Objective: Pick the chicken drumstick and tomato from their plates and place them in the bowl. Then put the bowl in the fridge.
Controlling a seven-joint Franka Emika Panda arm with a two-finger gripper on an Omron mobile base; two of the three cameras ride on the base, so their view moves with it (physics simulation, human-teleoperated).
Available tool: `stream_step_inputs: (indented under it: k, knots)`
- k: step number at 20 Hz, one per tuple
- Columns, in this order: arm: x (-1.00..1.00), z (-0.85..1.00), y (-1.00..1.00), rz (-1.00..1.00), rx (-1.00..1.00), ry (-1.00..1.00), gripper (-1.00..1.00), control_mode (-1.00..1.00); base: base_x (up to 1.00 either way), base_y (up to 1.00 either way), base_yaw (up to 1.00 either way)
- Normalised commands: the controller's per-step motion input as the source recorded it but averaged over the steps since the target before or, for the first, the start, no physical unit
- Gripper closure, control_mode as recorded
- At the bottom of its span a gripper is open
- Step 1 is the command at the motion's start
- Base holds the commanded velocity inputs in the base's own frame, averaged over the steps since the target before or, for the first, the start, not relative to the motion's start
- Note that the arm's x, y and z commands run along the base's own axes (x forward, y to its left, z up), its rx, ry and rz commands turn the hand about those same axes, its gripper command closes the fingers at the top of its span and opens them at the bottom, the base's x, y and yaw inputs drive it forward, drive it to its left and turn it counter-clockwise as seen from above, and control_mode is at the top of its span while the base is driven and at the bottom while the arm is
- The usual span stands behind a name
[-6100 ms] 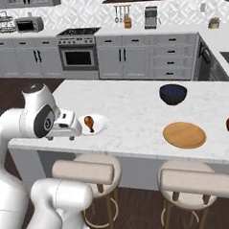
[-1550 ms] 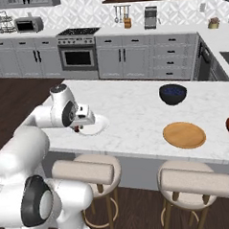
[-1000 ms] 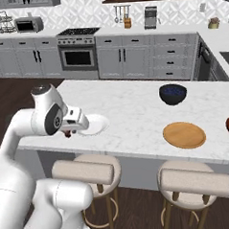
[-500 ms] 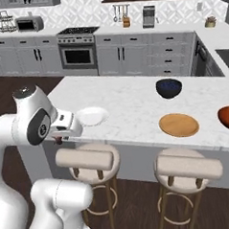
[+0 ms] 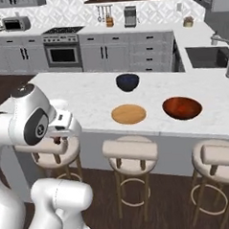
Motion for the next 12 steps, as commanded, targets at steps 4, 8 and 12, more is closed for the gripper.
stream_step_inputs:
  k: [4, 8, 12]
  knots:
    - [0.00, 0.00, 0.00, 0.00, 0.00, 0.00, 1.00, 1.00, 0.00, -1.00, 0.00]
    - [0.00, 0.00, 0.00, 0.00, 0.00, 0.00, 1.00, 1.00, 0.00, -1.00, 0.00]
    - [0.00, 0.00, 0.00, 0.00, 0.00, 0.00, 1.00, 1.00, 0.05, -1.00, 0.00]
